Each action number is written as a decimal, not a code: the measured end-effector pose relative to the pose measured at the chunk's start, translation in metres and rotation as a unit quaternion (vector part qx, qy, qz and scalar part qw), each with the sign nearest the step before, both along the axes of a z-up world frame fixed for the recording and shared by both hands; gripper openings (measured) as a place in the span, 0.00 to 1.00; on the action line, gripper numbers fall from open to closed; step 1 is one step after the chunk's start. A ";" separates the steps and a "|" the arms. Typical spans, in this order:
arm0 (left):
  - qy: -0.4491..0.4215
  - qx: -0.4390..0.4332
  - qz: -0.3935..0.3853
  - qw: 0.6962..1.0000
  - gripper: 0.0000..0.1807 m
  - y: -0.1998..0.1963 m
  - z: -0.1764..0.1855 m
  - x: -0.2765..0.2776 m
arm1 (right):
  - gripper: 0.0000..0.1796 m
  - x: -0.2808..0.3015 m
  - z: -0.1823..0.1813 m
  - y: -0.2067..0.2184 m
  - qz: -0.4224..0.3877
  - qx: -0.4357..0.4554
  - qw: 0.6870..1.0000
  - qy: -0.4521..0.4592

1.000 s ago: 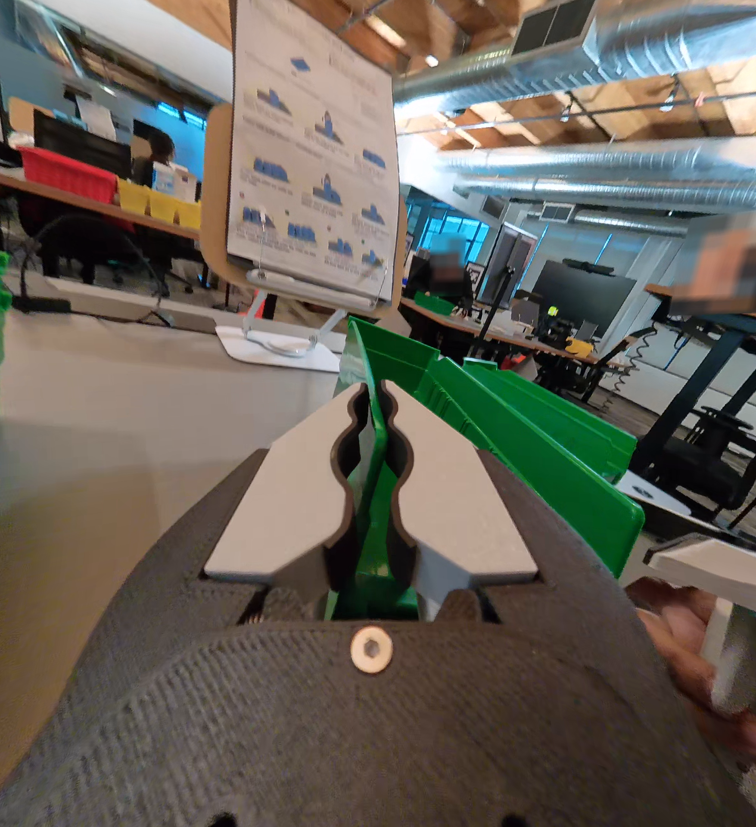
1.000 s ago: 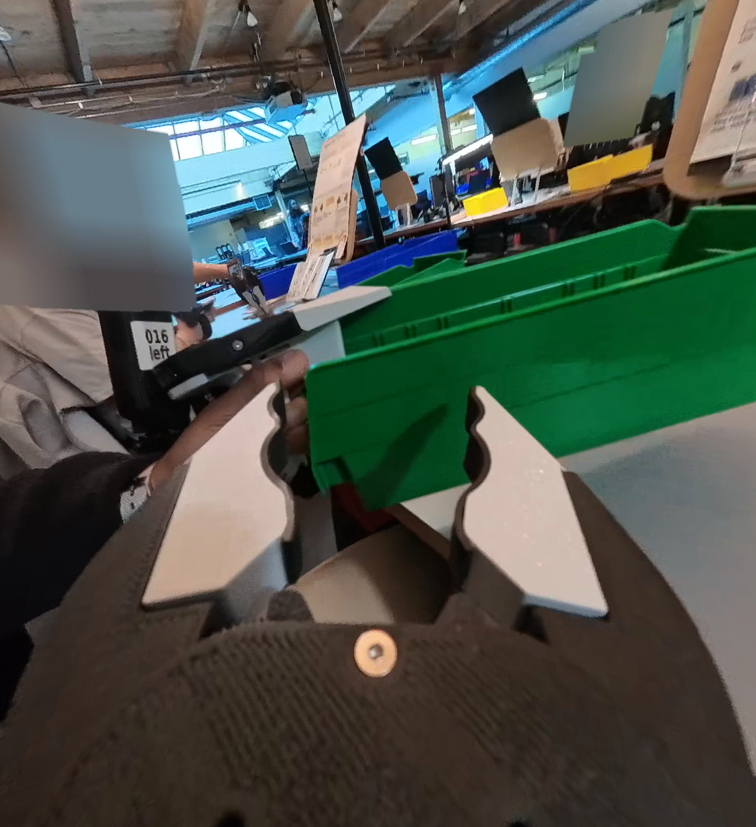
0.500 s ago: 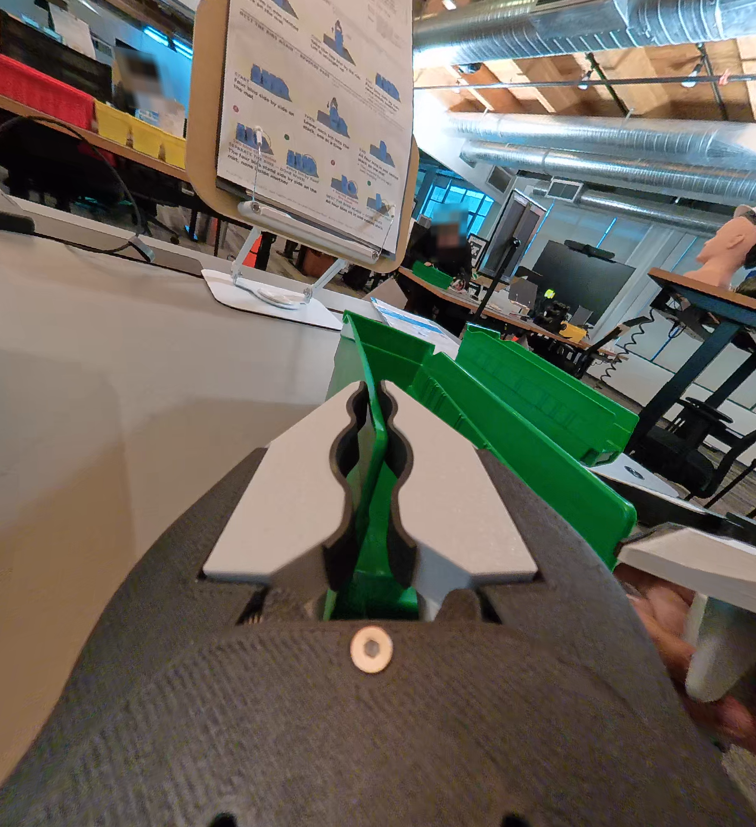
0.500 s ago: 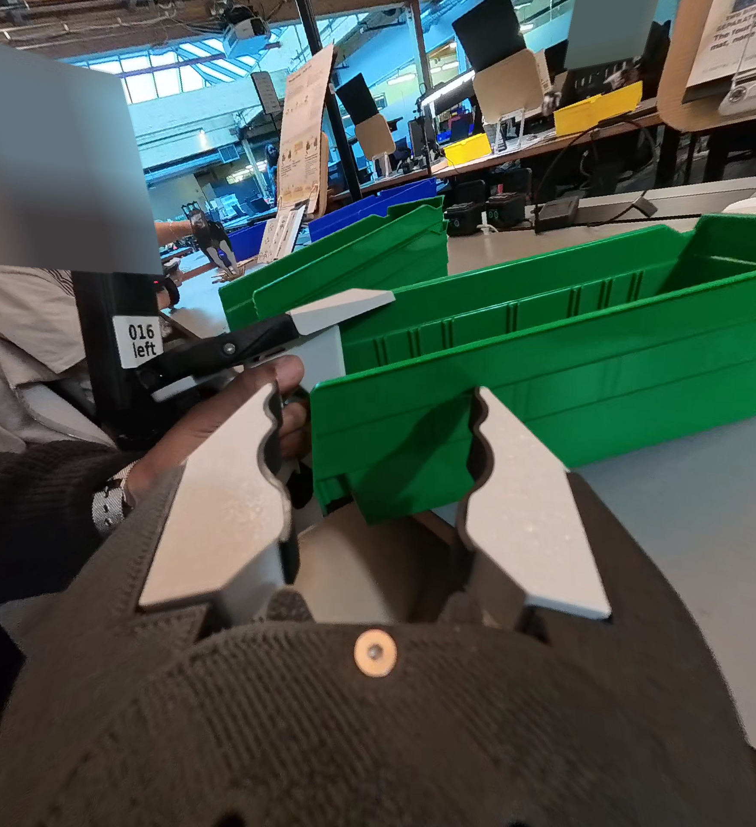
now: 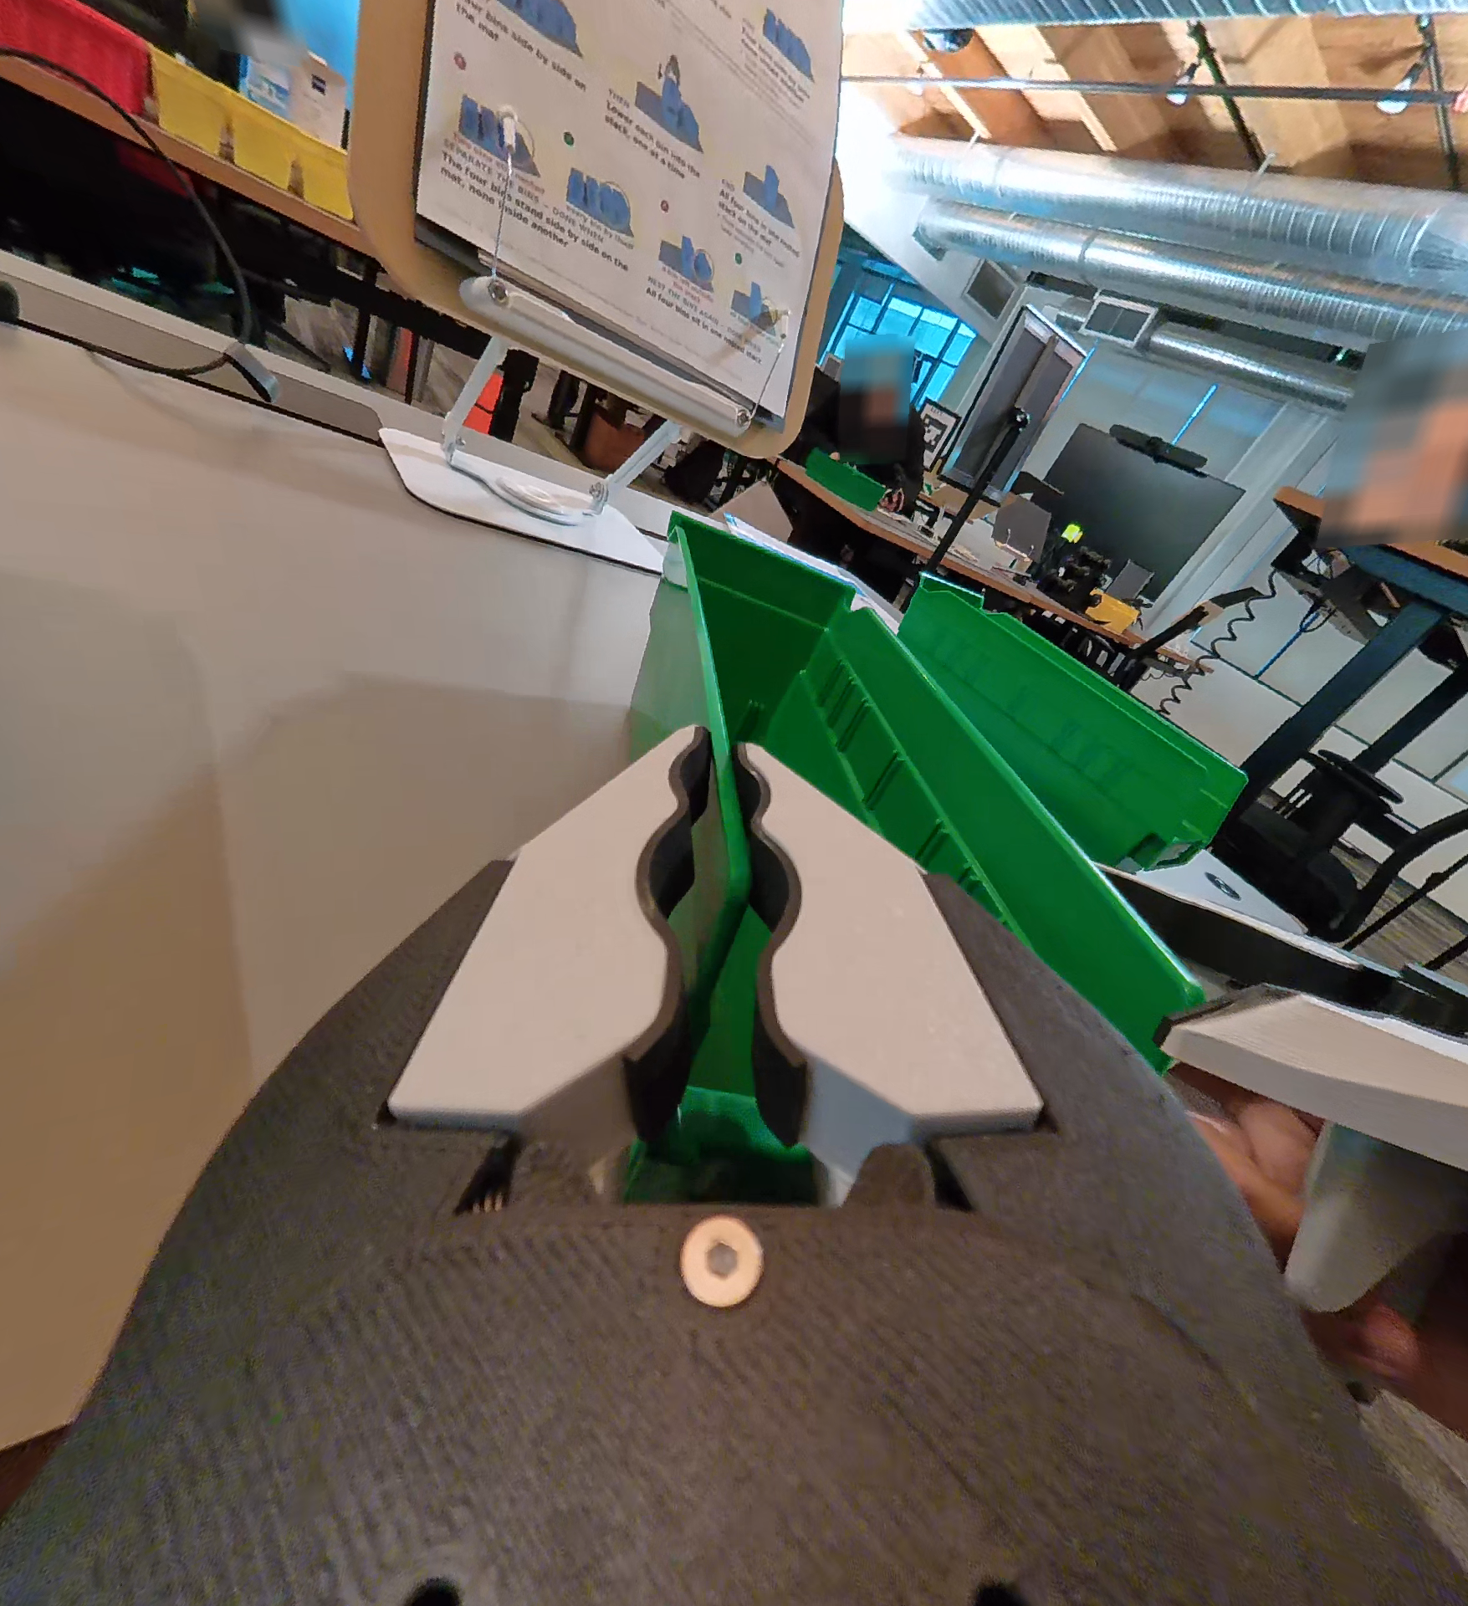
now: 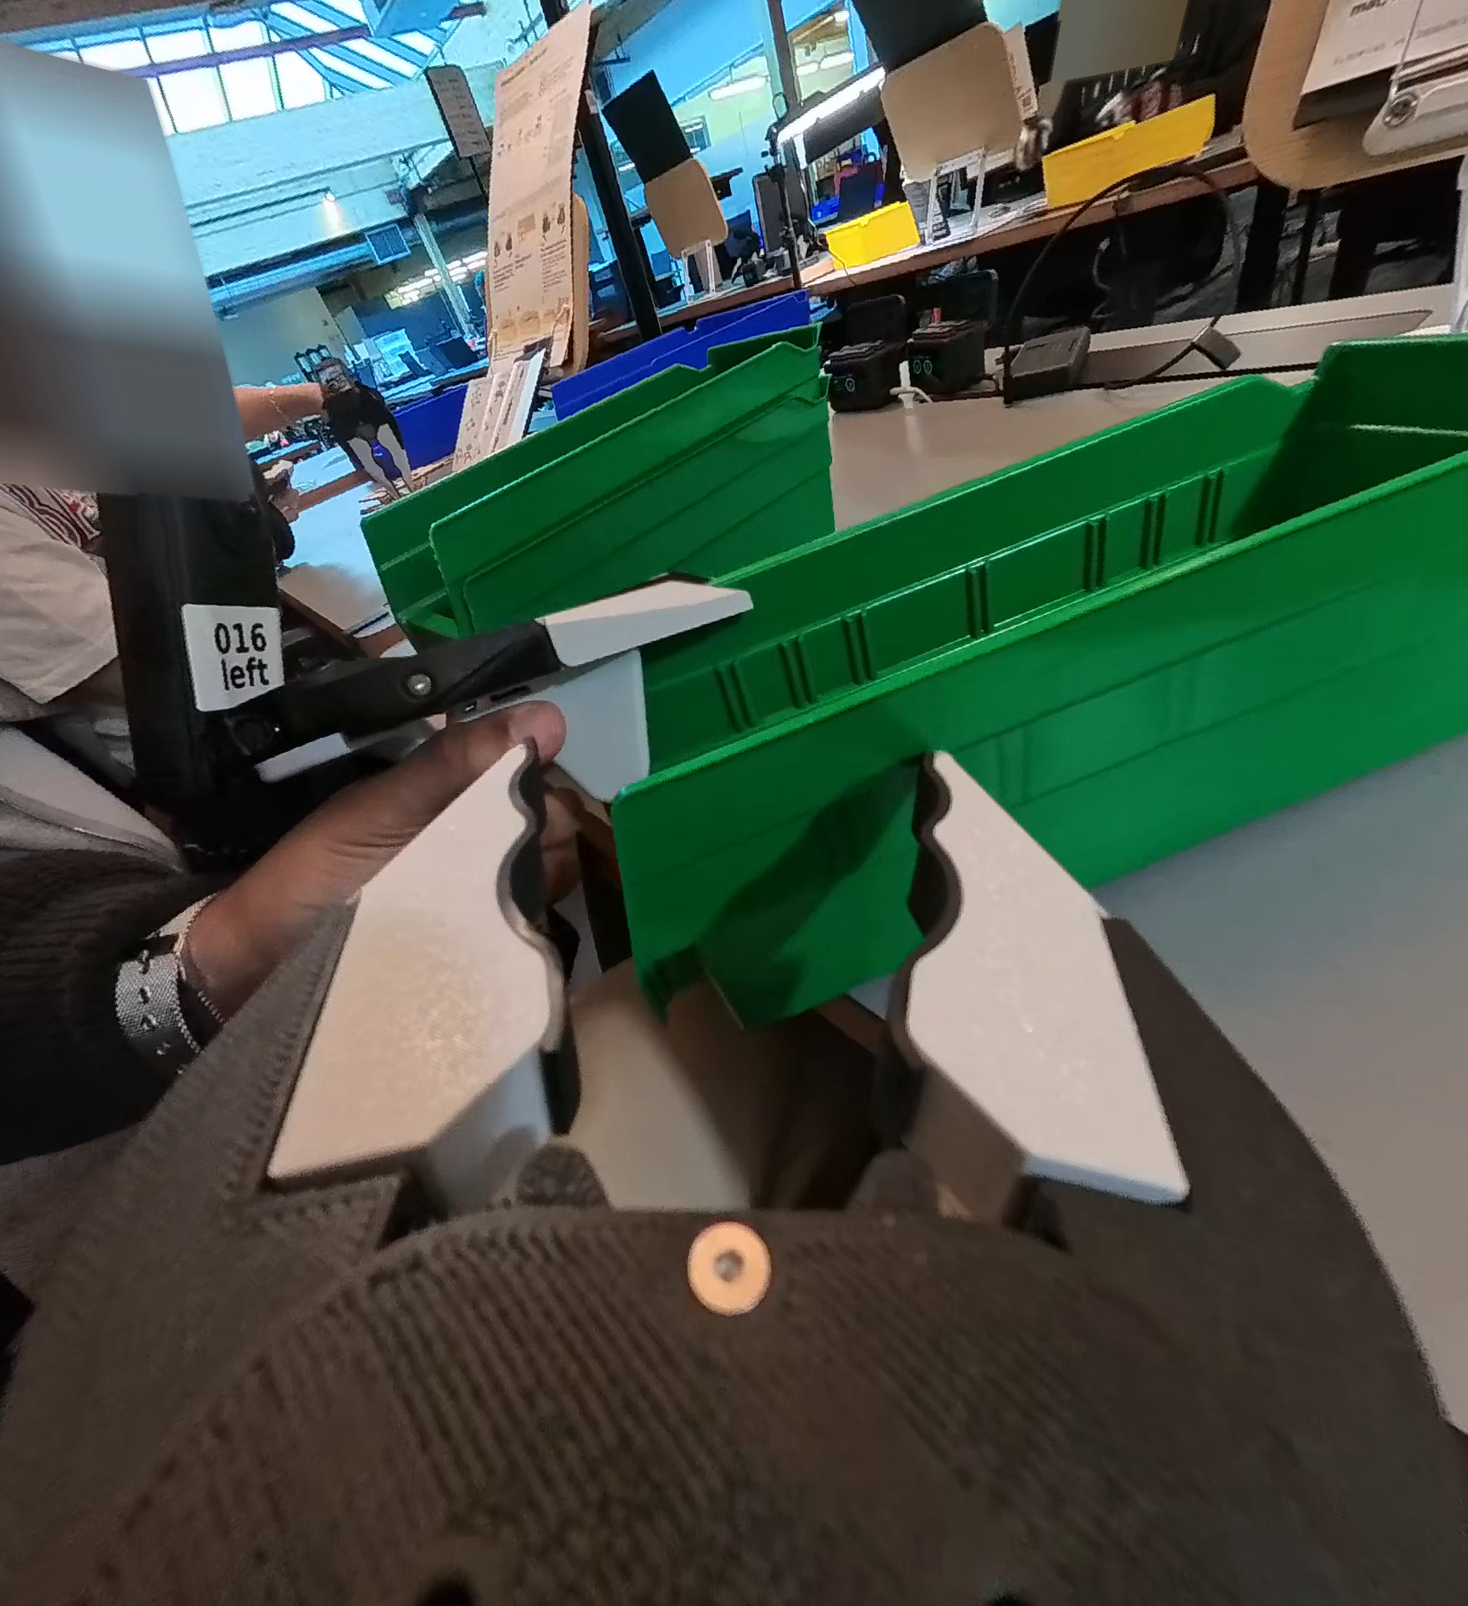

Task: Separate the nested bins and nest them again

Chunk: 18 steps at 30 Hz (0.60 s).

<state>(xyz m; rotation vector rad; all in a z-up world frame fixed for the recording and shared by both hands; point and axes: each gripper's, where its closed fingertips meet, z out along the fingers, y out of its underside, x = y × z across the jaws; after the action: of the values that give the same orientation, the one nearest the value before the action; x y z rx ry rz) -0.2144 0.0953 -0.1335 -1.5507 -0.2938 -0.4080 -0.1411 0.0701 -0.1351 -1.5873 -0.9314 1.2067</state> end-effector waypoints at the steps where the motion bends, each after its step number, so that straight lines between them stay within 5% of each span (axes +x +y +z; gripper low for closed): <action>1: -0.001 -0.002 0.000 1.000 0.01 0.000 -0.001 0.000 | 0.47 0.000 0.000 0.000 0.000 -0.002 1.000 0.000; 18: -0.005 -0.012 -0.005 1.000 0.01 0.000 -0.004 0.001 | 0.47 0.000 -0.004 0.003 -0.003 0.002 1.000 -0.009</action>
<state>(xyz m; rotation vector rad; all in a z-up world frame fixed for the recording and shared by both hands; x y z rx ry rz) -0.2132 0.0958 -0.1379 -1.5744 -0.3002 -0.4216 -0.1410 0.0726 -0.1389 -1.5990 -0.9395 1.1880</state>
